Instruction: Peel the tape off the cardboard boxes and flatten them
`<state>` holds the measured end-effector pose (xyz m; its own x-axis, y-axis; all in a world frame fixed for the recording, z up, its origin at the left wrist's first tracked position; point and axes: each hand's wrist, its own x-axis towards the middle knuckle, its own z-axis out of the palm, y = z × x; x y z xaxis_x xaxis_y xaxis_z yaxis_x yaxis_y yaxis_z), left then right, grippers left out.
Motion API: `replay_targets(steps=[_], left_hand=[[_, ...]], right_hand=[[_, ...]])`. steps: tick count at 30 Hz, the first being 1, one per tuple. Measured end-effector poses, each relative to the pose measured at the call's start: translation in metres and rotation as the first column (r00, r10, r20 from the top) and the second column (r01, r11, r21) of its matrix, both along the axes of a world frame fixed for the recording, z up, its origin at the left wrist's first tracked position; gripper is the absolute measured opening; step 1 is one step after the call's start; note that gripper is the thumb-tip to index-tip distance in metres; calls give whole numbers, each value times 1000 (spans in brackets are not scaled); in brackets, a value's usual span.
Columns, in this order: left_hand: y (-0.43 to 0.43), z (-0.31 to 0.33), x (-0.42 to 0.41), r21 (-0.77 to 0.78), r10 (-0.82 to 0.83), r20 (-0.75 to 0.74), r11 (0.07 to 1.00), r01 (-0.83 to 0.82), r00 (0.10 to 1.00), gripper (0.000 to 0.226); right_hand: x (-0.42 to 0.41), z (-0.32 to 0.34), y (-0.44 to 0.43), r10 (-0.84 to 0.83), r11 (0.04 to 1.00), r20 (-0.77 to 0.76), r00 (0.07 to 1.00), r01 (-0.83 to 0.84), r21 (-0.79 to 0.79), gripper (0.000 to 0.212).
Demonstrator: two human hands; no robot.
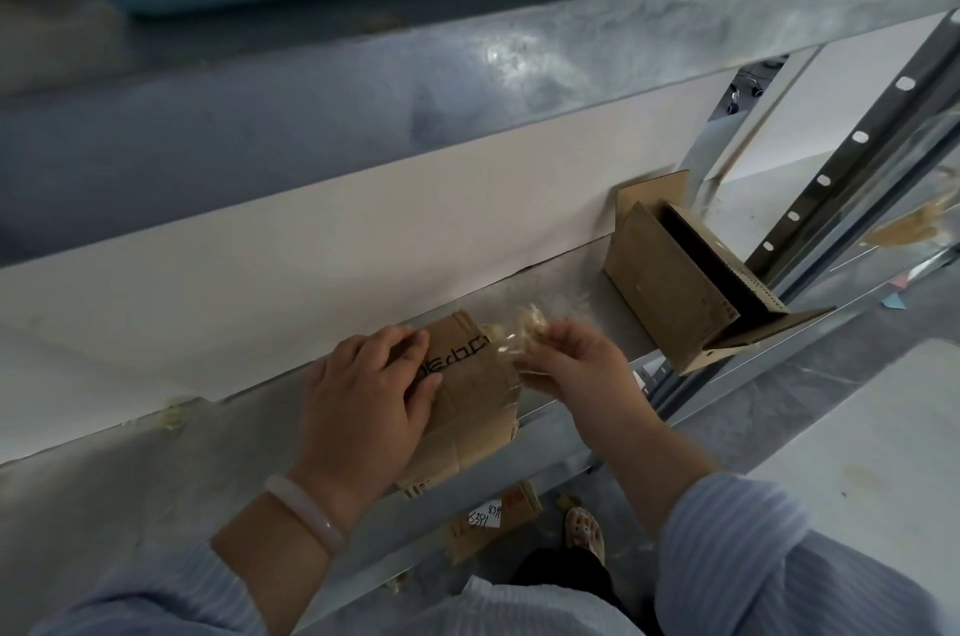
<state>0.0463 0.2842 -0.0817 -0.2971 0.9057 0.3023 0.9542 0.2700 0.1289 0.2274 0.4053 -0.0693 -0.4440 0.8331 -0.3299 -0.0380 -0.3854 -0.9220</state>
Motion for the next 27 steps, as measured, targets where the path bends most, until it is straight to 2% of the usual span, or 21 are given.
replay_targets(steps=[2,4,6,8,10,11,13,15,16,17,19,21,25,27], left_hand=[[0,0,0,3,2,6,1000,-2,1000,51],[0,0,0,9,2,7,1000,-2,1000,51],[0,1,0,12,-2,3,1000,2,1000,51],[0,1,1,16,-6,-4,1000,7,1000,50],[0,2,1,23,-3,-5,1000,3,1000,50],[0,2,2,24,-2,-3,1000,2,1000,50],[-1,2,1,19,-1,0,1000,1,1000,50],[-1,1,1,12,0,1,1000,0,1000,50],[-1,1,1,8,1,4,1000,-1,1000,50],[-1,1,1,3,2,6,1000,-2,1000,51],[-1,1,1,-6,5,7,1000,-5,1000,51],[-1,2,2,-13,7,3,1000,-7,1000,52],[0,3,2,-18,14,-14,1000,-14,1000,51],[0,3,2,-21,16,-14,1000,-17,1000,51]], right_hand=[[-1,-1,-2,-123,985,-50,991,116,-125,19],[-1,-2,-1,-146,987,55,988,149,-55,27],[-2,-5,2,-82,990,218,973,55,127,27],[-4,-6,4,-29,952,426,904,-105,287,23],[-5,-7,5,14,884,615,789,-297,361,25],[-4,-8,4,44,873,638,769,-340,349,27],[-1,-6,1,155,909,521,839,-327,257,36],[3,-6,-2,251,950,277,928,-290,112,45],[5,-6,-2,259,962,174,950,-271,46,44],[7,-8,-1,266,962,136,954,-272,23,37],[13,-10,2,295,940,234,926,-325,103,22],[15,-11,5,289,925,316,903,-349,150,27],[9,-7,9,229,938,265,937,-285,197,8],[11,-9,12,169,961,241,956,-213,173,11]])
